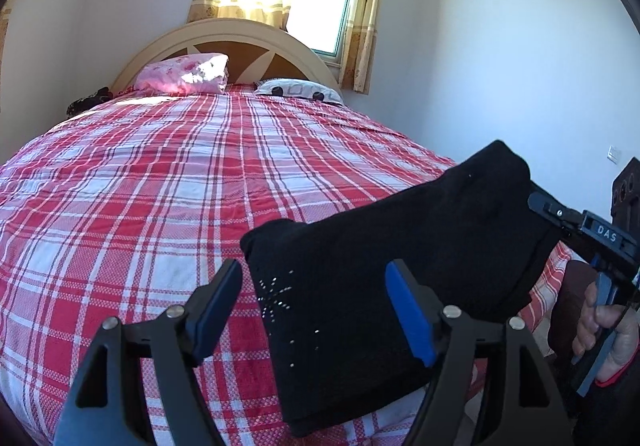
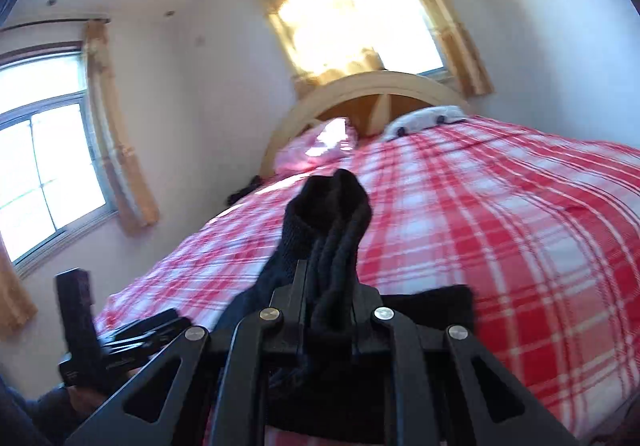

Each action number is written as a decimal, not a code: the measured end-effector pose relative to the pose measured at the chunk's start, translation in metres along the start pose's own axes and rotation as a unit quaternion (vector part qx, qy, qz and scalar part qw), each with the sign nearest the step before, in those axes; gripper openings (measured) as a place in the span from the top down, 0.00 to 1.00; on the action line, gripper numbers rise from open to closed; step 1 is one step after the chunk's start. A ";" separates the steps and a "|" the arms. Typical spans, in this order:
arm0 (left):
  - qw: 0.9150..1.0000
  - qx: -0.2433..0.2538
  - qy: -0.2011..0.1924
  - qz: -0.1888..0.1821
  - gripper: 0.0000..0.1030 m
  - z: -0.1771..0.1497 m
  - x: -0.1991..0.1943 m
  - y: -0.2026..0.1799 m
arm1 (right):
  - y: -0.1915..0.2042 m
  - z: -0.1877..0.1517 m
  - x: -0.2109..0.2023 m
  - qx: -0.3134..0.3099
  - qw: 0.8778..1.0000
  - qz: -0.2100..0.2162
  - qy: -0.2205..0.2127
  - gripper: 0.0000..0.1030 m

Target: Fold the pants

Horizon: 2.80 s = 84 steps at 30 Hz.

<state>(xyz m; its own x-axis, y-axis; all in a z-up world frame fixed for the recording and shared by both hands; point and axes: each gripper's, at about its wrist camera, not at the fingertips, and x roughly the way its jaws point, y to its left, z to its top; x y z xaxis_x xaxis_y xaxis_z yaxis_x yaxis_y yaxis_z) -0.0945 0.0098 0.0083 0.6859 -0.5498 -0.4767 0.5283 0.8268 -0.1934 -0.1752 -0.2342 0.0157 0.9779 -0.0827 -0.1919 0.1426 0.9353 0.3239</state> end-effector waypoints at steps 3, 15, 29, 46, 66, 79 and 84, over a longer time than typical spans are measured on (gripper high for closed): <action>1.000 0.014 0.004 -0.005 0.26 -0.003 0.002 -0.005 | -0.029 -0.018 0.009 0.018 0.999 -0.046 0.022 0.85; 1.000 0.018 0.014 0.001 0.26 -0.002 0.017 0.004 | -0.053 -0.051 0.017 0.040 0.992 -0.081 0.088 0.81; 0.997 0.074 0.011 0.015 0.26 0.018 0.035 -0.030 | -0.037 -0.012 -0.019 -0.010 0.990 -0.135 0.024 0.81; 0.993 0.089 0.055 0.055 0.17 -0.030 0.044 -0.052 | -0.046 -0.021 0.079 0.018 0.993 -0.083 0.079 0.84; 0.996 0.079 0.032 0.022 0.11 -0.006 0.006 -0.034 | -0.022 -0.061 -0.025 -0.046 0.986 -0.093 0.131 0.83; 0.989 0.006 0.129 0.075 0.00 0.012 0.110 -0.002 | -0.030 -0.068 -0.013 -0.046 0.981 -0.119 0.149 0.83; 0.985 -0.080 0.147 0.037 0.00 0.015 0.103 0.027 | -0.032 -0.060 -0.023 -0.025 0.986 -0.113 0.117 0.83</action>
<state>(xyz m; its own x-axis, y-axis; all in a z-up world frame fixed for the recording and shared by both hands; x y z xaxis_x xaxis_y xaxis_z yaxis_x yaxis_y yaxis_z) -0.0022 -0.0267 -0.0330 0.5320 -0.4480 -0.7185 0.3805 0.8846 -0.2698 -0.2116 -0.2412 -0.0453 0.8588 -0.2146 -0.4653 0.3399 0.9181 0.2039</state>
